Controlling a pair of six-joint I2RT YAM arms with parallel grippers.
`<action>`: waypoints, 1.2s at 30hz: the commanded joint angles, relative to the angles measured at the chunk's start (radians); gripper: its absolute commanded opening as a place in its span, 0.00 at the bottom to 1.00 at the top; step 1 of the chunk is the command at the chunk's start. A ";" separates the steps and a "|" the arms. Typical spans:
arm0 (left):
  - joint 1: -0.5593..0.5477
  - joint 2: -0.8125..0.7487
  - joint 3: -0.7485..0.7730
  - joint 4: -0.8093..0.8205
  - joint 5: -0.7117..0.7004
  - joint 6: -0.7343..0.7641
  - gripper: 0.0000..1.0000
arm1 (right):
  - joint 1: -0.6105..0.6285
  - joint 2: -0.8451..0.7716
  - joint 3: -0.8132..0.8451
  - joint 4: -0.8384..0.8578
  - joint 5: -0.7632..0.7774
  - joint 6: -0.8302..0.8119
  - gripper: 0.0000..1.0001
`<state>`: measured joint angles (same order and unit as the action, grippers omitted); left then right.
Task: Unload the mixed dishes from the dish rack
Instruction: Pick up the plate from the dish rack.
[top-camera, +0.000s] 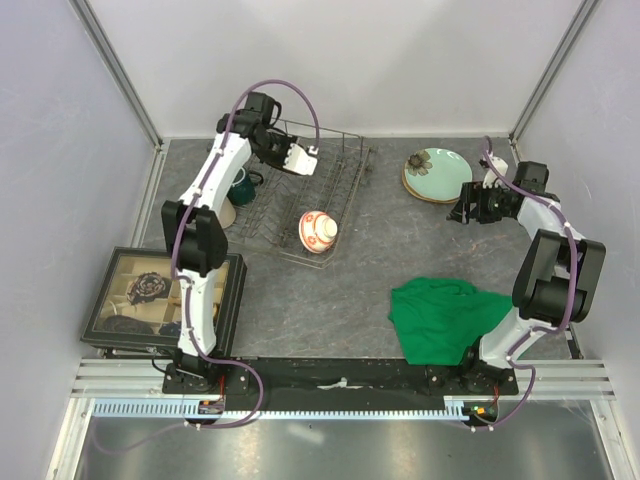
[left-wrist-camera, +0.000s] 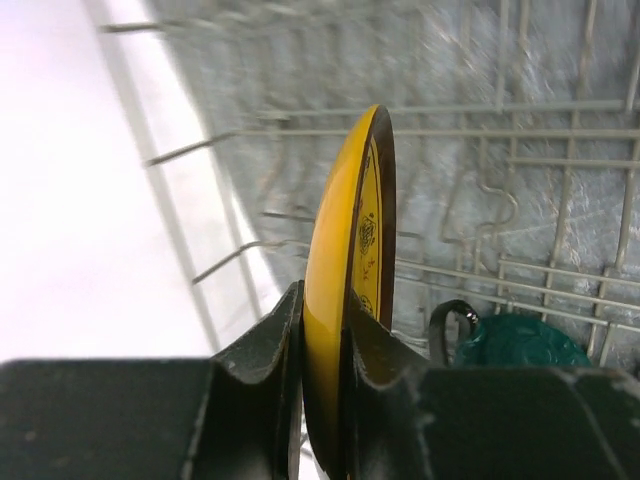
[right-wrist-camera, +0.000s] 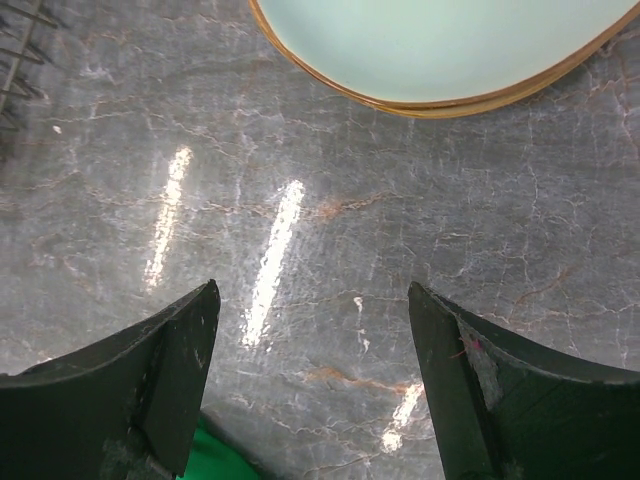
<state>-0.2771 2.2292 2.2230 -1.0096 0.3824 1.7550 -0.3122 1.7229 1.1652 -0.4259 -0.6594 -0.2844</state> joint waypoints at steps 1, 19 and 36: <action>0.006 -0.161 0.053 -0.001 0.153 -0.161 0.02 | -0.005 -0.074 0.013 -0.027 -0.060 -0.013 0.84; 0.007 -0.522 -0.264 0.062 0.579 -0.814 0.01 | 0.399 -0.401 0.126 -0.021 -0.115 0.108 0.88; -0.051 -0.497 -0.313 0.143 0.774 -1.121 0.02 | 0.729 -0.350 0.206 0.076 -0.046 0.142 0.92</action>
<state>-0.3149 1.7248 1.9156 -0.9230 1.0805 0.7303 0.3748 1.3537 1.3331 -0.4110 -0.7315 -0.1612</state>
